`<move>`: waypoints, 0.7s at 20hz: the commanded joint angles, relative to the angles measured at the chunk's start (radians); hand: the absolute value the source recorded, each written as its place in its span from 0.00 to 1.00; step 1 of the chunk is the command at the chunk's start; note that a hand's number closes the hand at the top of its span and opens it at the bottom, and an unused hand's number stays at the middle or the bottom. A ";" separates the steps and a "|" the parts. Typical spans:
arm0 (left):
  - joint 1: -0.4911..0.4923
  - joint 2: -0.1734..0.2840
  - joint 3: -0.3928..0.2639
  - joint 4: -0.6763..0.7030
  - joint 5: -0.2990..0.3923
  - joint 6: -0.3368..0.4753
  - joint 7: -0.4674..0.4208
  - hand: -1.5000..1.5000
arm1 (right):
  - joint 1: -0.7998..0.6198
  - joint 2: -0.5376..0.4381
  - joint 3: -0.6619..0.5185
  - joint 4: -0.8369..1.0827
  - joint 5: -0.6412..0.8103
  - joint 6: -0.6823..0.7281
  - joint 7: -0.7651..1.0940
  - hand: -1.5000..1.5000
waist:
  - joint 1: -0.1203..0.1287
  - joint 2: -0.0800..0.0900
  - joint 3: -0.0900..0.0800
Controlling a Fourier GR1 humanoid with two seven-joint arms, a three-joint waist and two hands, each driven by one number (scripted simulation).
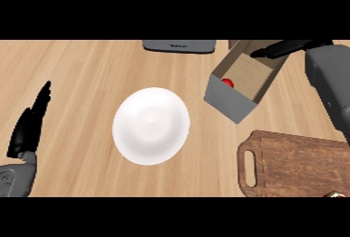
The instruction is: Pick the tomato from the cutting board and place it in the cardboard box
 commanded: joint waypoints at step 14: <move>0.007 -0.019 -0.007 0.005 -0.006 0.005 -0.044 0.50 | 0.150 -0.368 -0.050 0.011 -0.034 0.272 -0.074 0.00 | 0.022 0.018 0.005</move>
